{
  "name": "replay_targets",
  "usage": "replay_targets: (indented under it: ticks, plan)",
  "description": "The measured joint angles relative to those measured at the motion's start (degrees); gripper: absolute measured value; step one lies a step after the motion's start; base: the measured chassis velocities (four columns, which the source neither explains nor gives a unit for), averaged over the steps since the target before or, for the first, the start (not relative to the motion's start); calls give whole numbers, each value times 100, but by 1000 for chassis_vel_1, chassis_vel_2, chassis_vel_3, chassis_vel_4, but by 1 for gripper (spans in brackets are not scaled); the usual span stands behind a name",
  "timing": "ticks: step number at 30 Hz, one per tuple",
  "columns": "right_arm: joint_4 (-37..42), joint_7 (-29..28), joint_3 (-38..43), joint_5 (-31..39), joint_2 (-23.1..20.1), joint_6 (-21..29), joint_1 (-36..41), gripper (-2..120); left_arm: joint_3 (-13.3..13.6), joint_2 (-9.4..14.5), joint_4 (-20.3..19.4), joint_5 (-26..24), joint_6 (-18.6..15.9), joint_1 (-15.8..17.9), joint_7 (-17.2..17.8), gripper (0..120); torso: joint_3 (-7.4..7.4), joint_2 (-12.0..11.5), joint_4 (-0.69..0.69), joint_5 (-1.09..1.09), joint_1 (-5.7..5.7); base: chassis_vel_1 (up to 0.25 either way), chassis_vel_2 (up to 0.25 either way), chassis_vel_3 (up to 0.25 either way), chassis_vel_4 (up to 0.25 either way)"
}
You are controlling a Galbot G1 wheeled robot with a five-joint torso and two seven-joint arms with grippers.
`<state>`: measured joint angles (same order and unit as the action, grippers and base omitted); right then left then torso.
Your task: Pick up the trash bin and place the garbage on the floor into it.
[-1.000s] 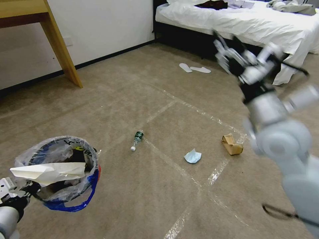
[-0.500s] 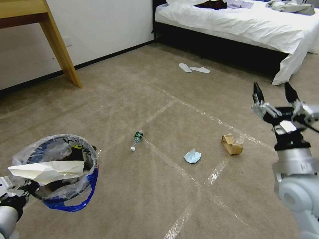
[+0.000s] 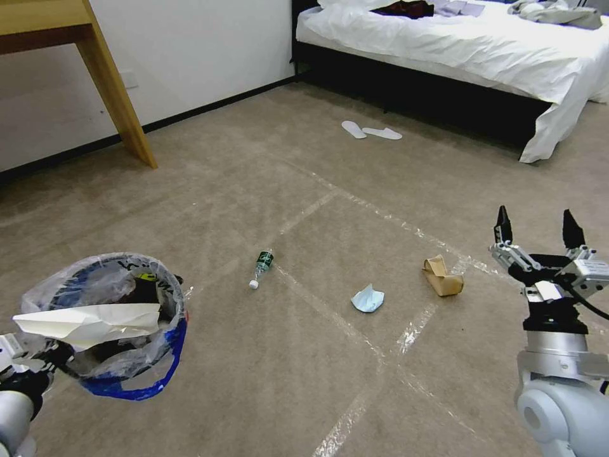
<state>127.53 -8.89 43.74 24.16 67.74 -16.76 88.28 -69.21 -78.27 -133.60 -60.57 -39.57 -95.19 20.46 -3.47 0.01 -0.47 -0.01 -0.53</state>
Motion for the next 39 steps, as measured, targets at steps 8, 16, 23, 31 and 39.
replay_targets:
  ticks: [8,16,23,31,39]
  plan:
    - [-155,-123,-199,-106,-6,201,-90,100,21,-49,6,42,3,59,-28,0,0,0,0,1,0,0,0,0,0]
    - [-201,-133,-289,-186,82,237,-112,100,16,-30,75,49,15,67,-39,0,0,0,0,1,0,0,0,0,0]
    - [-269,-126,-416,-262,144,273,-188,100,-10,-38,88,63,32,40,-48,0,0,0,0,0,0,-22,13,10,-9]
    - [-305,-127,-512,-290,159,313,-242,100,-28,-31,122,62,46,33,-59,0,-1,0,0,0,0,-145,132,133,-118]
    - [-333,-181,-498,-252,70,332,-265,100,-16,-62,112,91,51,30,-72,0,-1,-1,0,3,-1,-195,183,184,-177]
